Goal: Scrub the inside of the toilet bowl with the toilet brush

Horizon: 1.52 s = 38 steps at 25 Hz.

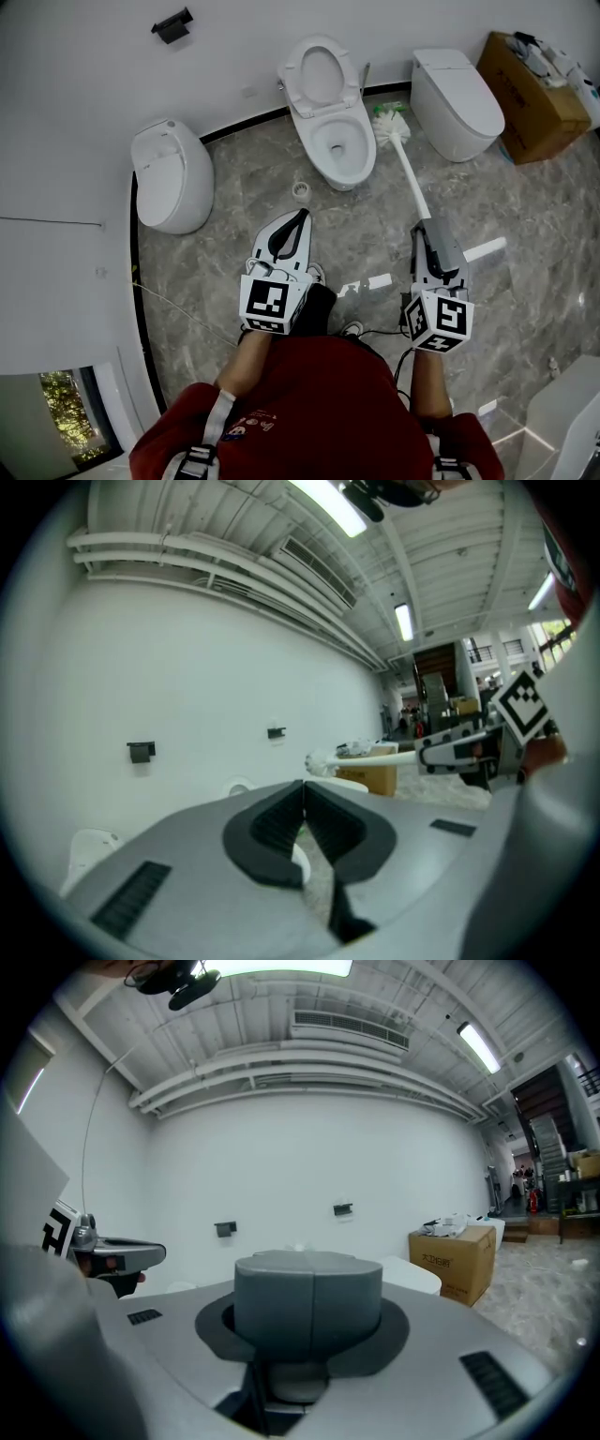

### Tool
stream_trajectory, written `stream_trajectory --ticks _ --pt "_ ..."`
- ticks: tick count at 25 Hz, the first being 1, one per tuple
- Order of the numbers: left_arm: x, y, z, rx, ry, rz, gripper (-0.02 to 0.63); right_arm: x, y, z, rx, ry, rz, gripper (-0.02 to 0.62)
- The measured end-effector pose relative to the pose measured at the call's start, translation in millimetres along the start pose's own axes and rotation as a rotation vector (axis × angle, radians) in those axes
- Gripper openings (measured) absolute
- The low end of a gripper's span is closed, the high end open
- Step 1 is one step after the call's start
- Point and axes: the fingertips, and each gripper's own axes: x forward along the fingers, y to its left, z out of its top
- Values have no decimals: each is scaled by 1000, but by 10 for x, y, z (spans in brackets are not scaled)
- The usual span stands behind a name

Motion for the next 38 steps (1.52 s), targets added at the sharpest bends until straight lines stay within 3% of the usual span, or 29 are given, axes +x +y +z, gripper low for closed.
stream_trajectory --ticks 7,19,27,34,38 --pt "746 481 -115 -48 -19 -8 0 835 60 69 -50 30 -15 146" --pt "2119 1925 -126 -72 -3 0 0 2718 525 364 -82 119 -14 147" --pt "2934 2208 -342 -87 12 32 0 3638 268 113 -73 211 9 147" --pt "3864 2171 -980 -122 190 77 0 4596 -117 -372 -69 350 118 147" --pt "4319 2134 -1444 -174 291 110 -1 5066 -386 -901 -128 460 188 146"
